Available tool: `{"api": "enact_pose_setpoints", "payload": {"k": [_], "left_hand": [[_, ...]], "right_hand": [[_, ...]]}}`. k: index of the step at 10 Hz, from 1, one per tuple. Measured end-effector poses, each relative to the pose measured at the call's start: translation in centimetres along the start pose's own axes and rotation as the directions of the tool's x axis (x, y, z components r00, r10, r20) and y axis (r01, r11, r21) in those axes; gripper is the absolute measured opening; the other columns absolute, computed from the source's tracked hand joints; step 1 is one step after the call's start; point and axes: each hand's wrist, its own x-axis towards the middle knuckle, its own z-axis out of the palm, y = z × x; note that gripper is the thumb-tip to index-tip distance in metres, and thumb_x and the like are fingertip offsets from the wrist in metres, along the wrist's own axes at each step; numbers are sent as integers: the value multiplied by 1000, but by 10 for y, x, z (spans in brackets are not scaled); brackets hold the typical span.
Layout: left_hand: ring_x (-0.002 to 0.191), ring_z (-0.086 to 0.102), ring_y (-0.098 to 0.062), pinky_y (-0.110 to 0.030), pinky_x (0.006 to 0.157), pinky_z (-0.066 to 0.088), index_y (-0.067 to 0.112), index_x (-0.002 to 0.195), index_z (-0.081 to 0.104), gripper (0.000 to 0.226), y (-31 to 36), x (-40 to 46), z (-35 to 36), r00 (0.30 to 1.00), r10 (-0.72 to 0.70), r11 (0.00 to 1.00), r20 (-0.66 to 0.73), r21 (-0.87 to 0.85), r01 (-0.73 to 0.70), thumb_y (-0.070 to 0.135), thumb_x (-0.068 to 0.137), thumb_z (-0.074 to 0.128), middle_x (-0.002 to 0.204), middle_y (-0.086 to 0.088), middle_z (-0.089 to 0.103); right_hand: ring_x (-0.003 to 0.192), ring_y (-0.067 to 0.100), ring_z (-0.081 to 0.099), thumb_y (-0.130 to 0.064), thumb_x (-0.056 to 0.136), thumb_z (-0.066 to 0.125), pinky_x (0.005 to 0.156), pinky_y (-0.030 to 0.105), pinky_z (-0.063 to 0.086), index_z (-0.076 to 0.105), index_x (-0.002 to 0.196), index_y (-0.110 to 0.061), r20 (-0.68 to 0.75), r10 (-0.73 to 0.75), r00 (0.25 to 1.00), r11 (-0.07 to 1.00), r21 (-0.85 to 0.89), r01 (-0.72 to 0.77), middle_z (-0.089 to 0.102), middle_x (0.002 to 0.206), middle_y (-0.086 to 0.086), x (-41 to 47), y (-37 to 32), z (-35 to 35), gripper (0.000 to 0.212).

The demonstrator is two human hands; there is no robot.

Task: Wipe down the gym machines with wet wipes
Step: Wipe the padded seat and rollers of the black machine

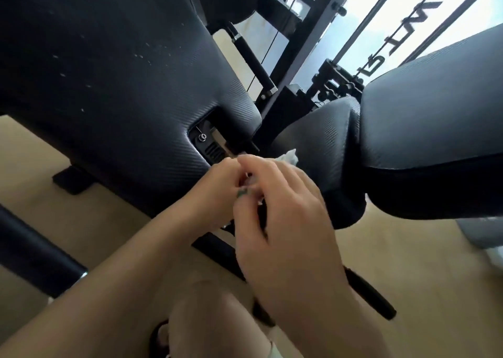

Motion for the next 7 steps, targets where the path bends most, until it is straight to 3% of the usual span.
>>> {"api": "enact_pose_setpoints", "payload": {"k": [1,2,3,4,5,6,7], "left_hand": [[107,65,-9,-19,87,52,17,130,63,34,-12,2,-3,990,-138,990,-4,-40,137,4,99,60,122,3,68],[113,63,-8,-12,83,48,18,139,55,34,2,-7,-2,956,-291,949,34,-118,293,15,105,54,133,1,63],[126,56,-19,-29,102,49,16,146,46,50,42,-20,1,876,-478,851,56,-218,478,16,99,62,142,-4,55],[126,58,-21,-41,106,49,27,149,39,71,45,-33,2,774,-633,724,19,-339,600,25,87,72,140,-1,56],[131,55,-20,-34,104,49,32,151,36,72,59,-40,7,694,-714,591,89,-456,666,27,88,71,143,3,54],[129,52,-20,-19,85,47,22,156,29,70,128,-40,-4,596,-783,436,178,-526,730,2,96,59,146,-4,49],[140,42,-24,-25,96,40,17,160,22,64,124,-29,10,526,-835,350,159,-585,732,5,102,48,155,-9,39]], "right_hand": [[123,26,53,-27,105,38,107,44,37,56,130,-12,574,109,811,907,-391,155,60,127,4,63,12,-4,35],[120,31,57,-21,109,31,106,49,37,49,138,-11,820,238,520,849,-436,299,65,123,8,91,12,-5,36],[129,37,50,-24,109,25,107,51,38,36,152,-15,860,344,377,862,-449,236,58,138,12,114,14,-7,45],[137,41,43,-31,107,15,112,52,32,26,158,-16,909,376,182,867,-414,276,48,152,14,127,9,0,54],[131,35,49,-38,106,18,112,48,34,49,142,-13,951,309,3,895,-292,337,55,144,13,143,13,-11,54],[114,29,55,-38,106,24,103,45,42,54,129,-16,946,286,-156,884,-197,423,59,122,7,162,26,-25,44],[128,30,52,-37,110,19,112,43,39,50,145,-19,956,190,-225,873,-59,484,54,142,8,169,51,-26,50]]}}
